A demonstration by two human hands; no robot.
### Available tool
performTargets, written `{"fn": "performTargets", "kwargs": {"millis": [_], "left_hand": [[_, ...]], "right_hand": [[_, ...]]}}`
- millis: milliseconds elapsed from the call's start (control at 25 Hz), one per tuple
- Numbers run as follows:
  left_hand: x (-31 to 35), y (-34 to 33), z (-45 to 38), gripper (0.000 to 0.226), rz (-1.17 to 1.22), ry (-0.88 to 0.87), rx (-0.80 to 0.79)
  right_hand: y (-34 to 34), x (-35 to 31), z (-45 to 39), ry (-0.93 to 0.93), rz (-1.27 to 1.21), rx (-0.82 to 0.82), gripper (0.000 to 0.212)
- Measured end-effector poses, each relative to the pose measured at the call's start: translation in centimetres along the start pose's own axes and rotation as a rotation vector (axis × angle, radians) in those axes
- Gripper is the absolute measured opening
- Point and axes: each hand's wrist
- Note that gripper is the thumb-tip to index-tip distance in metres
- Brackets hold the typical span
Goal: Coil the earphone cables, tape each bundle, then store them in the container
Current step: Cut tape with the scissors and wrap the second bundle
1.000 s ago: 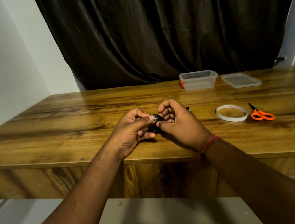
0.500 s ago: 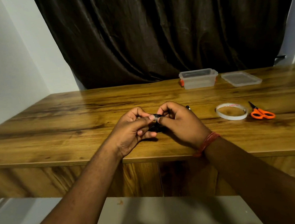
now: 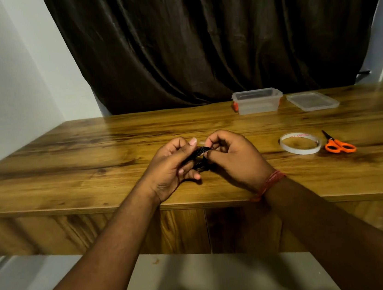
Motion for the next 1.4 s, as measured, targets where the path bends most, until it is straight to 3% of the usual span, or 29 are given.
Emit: {"fn": "performTargets", "kwargs": {"millis": [280,600,760,1080,1400], "left_hand": [[0.0,-0.5,0.4,0.019,-0.056,-0.111,0.054],[0.0,-0.3,0.2,0.018,-0.061,-0.062,0.043],[0.1,-0.4,0.3,0.018,-0.033,-0.025,0.039],[0.5,0.1,0.2,0.008,0.169,0.071,-0.047],[0.5,-0.4,0.5,0.019,0.038,0.010,0.003]], "right_hand": [[0.1,-0.1,0.0,0.000,-0.046,-0.009,0.007],[0.1,-1.0,0.5,-0.005,-0.163,-0.075,0.015],[0.3,-1.5,0.8,0.079,-0.055,-0.043,0.009],[0.4,-1.4,0.8,0.188,0.075,0.027,0.020],[0.6,-1.4,0.9,0.284,0.181,0.039,0.016]]}}
Point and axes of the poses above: each hand's wrist, its own z-axis away from the middle knuckle, its own y-axis out of the back of the hand, x = y × z, and after that the axes turned 7 degrees about x, right-handed
